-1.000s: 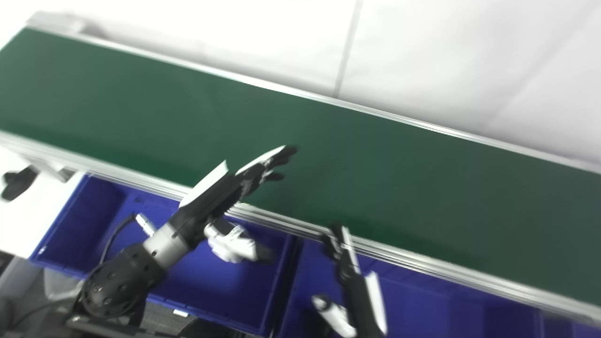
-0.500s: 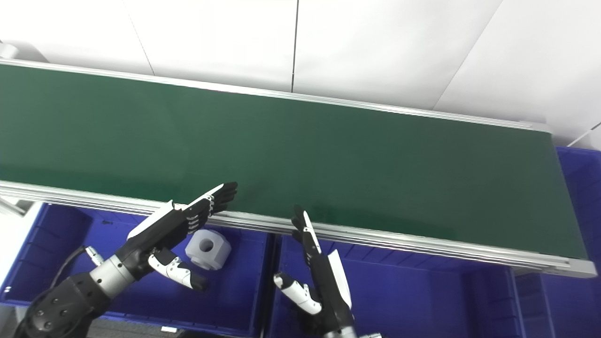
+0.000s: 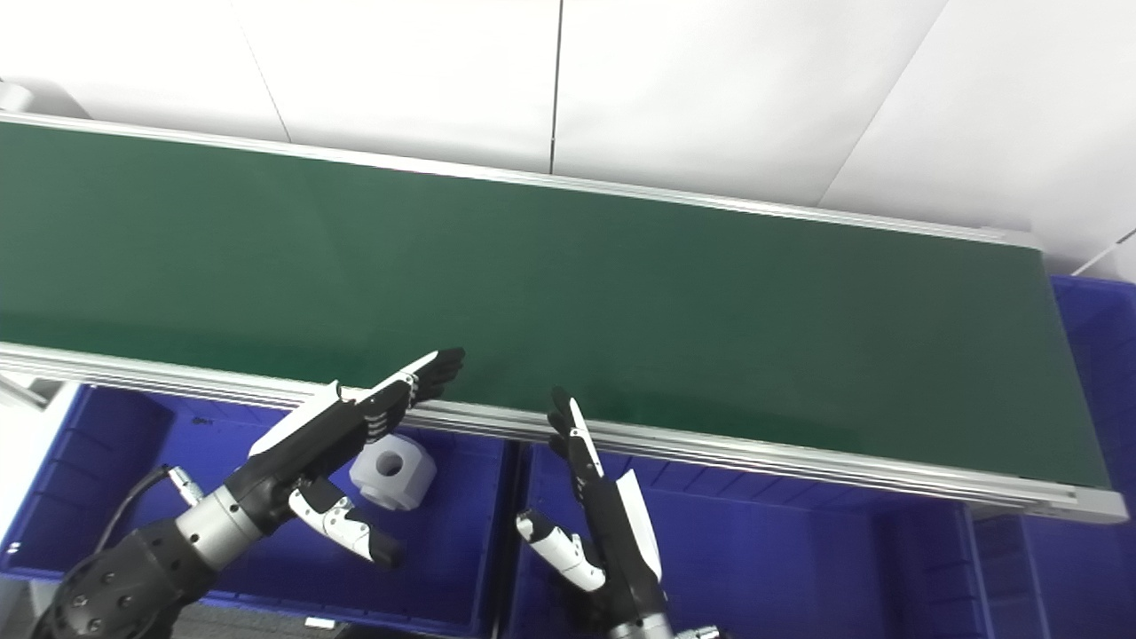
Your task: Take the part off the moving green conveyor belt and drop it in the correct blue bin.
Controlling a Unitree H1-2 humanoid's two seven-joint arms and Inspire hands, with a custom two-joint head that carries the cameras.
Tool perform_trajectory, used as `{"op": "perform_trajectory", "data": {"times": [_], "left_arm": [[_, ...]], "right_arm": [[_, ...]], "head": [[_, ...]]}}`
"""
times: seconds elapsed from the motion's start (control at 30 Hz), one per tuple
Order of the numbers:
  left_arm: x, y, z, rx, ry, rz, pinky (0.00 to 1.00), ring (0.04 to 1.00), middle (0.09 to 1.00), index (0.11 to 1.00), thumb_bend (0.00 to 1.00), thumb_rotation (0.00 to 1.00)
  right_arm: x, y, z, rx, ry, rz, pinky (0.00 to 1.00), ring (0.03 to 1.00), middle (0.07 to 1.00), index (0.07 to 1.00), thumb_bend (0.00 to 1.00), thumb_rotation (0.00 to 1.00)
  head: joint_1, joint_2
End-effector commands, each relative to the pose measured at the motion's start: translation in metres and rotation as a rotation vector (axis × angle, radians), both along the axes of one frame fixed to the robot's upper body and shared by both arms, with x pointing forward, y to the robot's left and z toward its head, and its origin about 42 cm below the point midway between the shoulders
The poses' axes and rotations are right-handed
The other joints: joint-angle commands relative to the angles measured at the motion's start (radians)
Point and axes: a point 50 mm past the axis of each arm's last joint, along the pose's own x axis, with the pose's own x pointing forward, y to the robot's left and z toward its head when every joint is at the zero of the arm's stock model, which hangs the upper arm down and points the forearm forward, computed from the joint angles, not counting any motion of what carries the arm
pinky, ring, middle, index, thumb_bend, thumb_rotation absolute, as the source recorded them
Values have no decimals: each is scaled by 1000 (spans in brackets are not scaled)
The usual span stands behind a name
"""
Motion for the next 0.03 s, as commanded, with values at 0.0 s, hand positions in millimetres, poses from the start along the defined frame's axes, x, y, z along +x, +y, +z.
{"op": "perform_trajectory", "data": {"times": [0.0], "left_arm": [[-5,-4,21,-40,-72,63,1000,1000,1000,1000,971,374]], "right_arm": [[0,19,12,53,-22,19,950,981,1000,1000,835,867]], "head": [[-8,-1]]}}
